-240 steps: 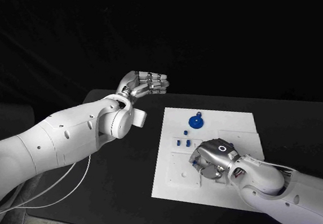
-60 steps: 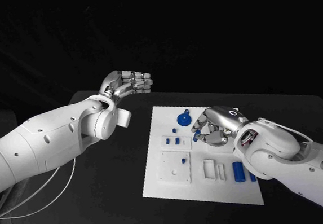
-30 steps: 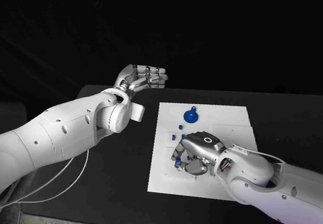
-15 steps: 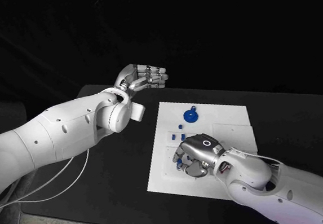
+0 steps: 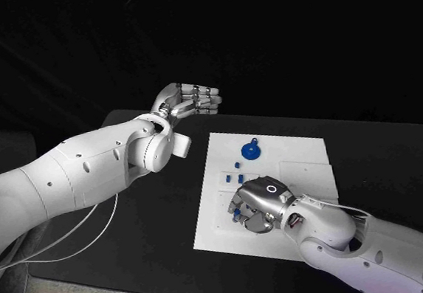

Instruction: Assemble the parts on the task board

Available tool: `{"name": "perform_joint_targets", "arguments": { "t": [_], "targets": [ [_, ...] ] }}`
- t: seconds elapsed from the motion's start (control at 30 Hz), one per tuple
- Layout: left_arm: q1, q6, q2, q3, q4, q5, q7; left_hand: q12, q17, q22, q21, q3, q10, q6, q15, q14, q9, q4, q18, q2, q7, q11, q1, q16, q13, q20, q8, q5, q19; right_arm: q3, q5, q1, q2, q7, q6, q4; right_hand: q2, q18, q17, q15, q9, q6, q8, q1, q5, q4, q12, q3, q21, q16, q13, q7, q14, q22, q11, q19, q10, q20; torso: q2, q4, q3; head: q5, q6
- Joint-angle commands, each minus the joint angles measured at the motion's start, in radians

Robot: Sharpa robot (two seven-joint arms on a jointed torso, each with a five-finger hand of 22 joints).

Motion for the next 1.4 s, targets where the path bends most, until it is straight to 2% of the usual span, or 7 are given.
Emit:
{"name": "perform_joint_targets", "arguments": {
  "t": [0.03, 0.7, 1.1, 1.23, 1.4],
  "targets": [
    [0.001, 0.014, 0.003, 0.001, 0.0, -0.002, 0.006, 0.0, -0.001, -0.001, 0.005, -0.005, -0.007, -0.008, -0.003, -0.007, -0.001, -0.001, 0.011, 0.005, 0.001, -0.002, 0.0, -0.005, -0.001, 0.0, -0.002, 0.005, 0.006, -0.003, -0.019, -0.001, 0.001, 0.01, 0.004, 0.0, 0.01, 0.024, 0.002, -0.006, 0.001, 0.0, 0.006, -0.004, 0.005, -0.004, 0.004, 0.004, -0.006, -0.006, 0.005, 0.001, -0.001, 0.002, -0.034, 0.034, 0.06, -0.005, 0.0, 0.0003, -0.0001, 0.001, 0.0],
    [0.001, 0.016, 0.005, 0.001, -0.002, -0.002, 0.005, 0.0, -0.001, -0.001, 0.005, -0.005, -0.007, -0.008, -0.003, -0.007, -0.001, -0.001, 0.011, 0.005, 0.001, -0.002, 0.0, -0.005, -0.001, 0.0, -0.002, 0.005, 0.006, -0.011, -0.027, -0.002, 0.009, 0.009, -0.007, -0.012, 0.01, 0.024, 0.002, -0.006, 0.001, 0.0, 0.006, -0.004, 0.005, -0.004, 0.004, 0.004, -0.006, -0.006, 0.005, 0.001, -0.001, 0.002, -0.034, 0.034, 0.06, -0.005, 0.0, 0.0006, 0.0005, 0.0, 0.002],
    [0.001, 0.017, 0.006, 0.001, -0.002, -0.002, 0.005, 0.0, -0.001, -0.001, 0.005, -0.005, -0.007, -0.008, -0.003, -0.007, -0.001, -0.001, 0.011, 0.005, 0.001, -0.002, 0.0, -0.005, -0.001, 0.0, -0.002, 0.005, 0.006, -0.011, -0.035, -0.003, 0.014, 0.003, -0.035, -0.019, 0.01, 0.024, 0.002, -0.006, 0.001, 0.0, 0.006, -0.004, 0.005, -0.004, 0.004, 0.005, -0.006, -0.006, 0.005, 0.001, -0.001, 0.003, -0.034, 0.034, 0.06, -0.005, 0.0, 0.0002, 0.0007, 0.003, 0.006],
    [0.001, 0.017, 0.007, 0.001, -0.003, -0.002, 0.004, 0.0, -0.001, -0.001, 0.005, -0.005, -0.007, -0.008, -0.003, -0.007, -0.001, -0.001, 0.011, 0.005, 0.001, -0.002, 0.0, -0.005, -0.001, 0.0, -0.002, 0.005, 0.006, -0.012, -0.035, -0.004, 0.014, 0.0, -0.019, -0.023, 0.009, 0.025, 0.003, -0.006, 0.002, 0.001, 0.006, -0.005, 0.005, -0.005, 0.004, 0.007, -0.007, -0.006, 0.005, 0.001, -0.001, 0.005, -0.034, 0.035, 0.061, -0.005, 0.0, 0.0005, 0.0004, 0.003, 0.006],
    [0.001, 0.018, 0.007, 0.001, -0.003, -0.002, 0.004, 0.0, -0.001, -0.001, 0.005, -0.005, -0.007, -0.008, -0.003, -0.007, -0.001, -0.001, 0.011, 0.005, 0.001, -0.002, 0.0, -0.005, -0.001, 0.0, -0.002, 0.005, 0.006, -0.016, -0.04, -0.004, 0.015, -0.006, 0.027, -0.033, 0.01, 0.024, 0.003, -0.006, 0.001, 0.0, 0.006, -0.006, 0.005, -0.004, 0.004, 0.007, -0.008, -0.006, 0.005, 0.002, -0.001, 0.005, -0.034, 0.034, 0.06, -0.005, 0.0, 0.0, 0.0, 0.003, 0.004]
  ]
}}
